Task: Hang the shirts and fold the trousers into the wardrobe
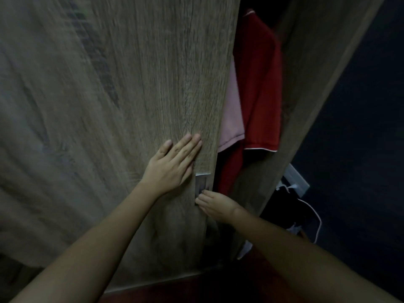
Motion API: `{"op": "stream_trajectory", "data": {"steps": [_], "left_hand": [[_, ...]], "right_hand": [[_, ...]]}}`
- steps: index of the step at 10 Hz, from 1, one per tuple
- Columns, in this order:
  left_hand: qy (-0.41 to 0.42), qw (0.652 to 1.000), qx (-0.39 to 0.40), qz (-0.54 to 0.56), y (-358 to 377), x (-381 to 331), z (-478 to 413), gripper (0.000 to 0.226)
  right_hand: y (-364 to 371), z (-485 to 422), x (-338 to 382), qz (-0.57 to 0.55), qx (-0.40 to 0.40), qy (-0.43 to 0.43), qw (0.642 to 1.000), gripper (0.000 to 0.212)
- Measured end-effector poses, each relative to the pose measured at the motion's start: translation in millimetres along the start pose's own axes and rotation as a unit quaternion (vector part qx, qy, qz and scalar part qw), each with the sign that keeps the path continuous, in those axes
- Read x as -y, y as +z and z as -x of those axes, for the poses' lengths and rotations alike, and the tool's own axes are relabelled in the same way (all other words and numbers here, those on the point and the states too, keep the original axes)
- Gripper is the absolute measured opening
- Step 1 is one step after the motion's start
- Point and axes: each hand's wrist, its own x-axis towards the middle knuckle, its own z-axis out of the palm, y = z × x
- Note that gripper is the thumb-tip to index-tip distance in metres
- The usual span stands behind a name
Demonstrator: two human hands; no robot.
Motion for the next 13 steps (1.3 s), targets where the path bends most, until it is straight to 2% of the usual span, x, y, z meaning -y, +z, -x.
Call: {"op": "stream_trajectory", "data": {"steps": [4, 7, 9, 11, 12, 13], "left_hand": [[0.032, 0.999, -0.014, 0.021, 33, -98, -88, 0.063], [0.016, 1.0, -0.014, -0.015, 44, -129, -106, 0.064], [0.022, 1.0, 0.015, 0.01, 36, -127, -109, 0.063], [0.018, 0.997, 0.058, 0.051, 4, -119, -113, 0.064], [-0.004, 0.991, 0.098, 0.094, -30, -94, -92, 0.063], [-0.051, 0.986, 0.126, 0.101, -49, -77, -71, 0.061]], "right_hand": [[85, 110, -13, -0.034, 0.062, 0.046, 0.996, 0.044], [106, 131, -18, -0.067, 0.051, 0.048, 0.995, 0.039], [110, 134, -17, -0.093, 0.024, 0.052, 0.994, 0.039], [91, 137, -13, -0.199, 0.066, 0.117, 0.971, 0.04], [64, 139, -8, -0.269, 0.031, 0.177, 0.946, 0.035], [35, 134, -6, -0.27, -0.035, 0.241, 0.932, 0.028]]}}
